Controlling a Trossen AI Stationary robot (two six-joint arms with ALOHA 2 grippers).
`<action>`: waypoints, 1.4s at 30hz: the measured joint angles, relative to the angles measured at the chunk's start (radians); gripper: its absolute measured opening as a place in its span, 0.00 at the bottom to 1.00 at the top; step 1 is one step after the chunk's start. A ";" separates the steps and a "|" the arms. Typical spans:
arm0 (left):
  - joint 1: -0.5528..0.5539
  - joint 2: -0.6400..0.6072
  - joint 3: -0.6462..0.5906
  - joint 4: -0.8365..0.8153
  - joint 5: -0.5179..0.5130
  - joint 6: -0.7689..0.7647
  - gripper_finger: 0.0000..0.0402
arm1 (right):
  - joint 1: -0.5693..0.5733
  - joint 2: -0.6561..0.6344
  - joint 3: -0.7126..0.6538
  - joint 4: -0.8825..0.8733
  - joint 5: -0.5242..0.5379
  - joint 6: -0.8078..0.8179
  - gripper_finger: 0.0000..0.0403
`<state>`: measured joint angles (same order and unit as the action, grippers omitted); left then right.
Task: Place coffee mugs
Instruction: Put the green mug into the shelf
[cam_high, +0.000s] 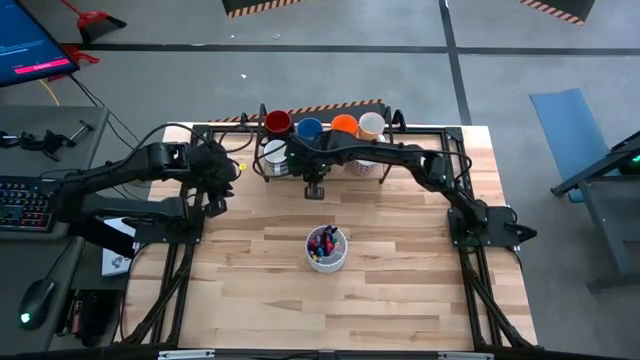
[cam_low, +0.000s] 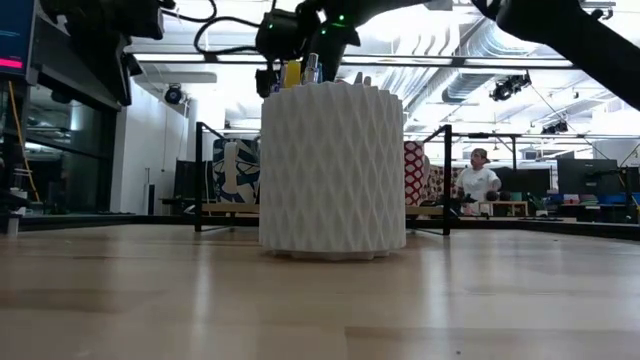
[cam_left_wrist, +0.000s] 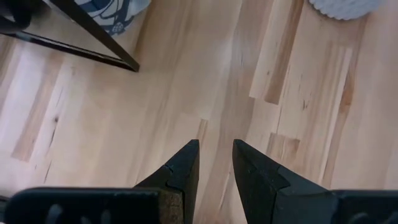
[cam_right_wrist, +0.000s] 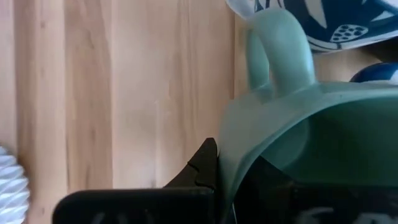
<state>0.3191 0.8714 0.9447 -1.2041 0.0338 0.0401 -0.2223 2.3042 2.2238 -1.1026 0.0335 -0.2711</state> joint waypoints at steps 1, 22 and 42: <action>0.000 0.000 0.000 0.001 -0.001 0.002 0.22 | -0.001 0.006 0.000 0.002 0.004 -0.001 0.00; 0.000 0.000 0.000 -0.002 -0.002 -0.002 0.22 | -0.021 0.034 0.000 0.029 0.020 -0.025 0.02; 0.000 0.000 0.000 -0.002 -0.001 -0.003 0.22 | -0.026 0.032 0.000 0.062 0.097 -0.026 0.19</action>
<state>0.3191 0.8715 0.9447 -1.2057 0.0326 0.0372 -0.2485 2.3360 2.2238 -1.0410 0.1307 -0.2974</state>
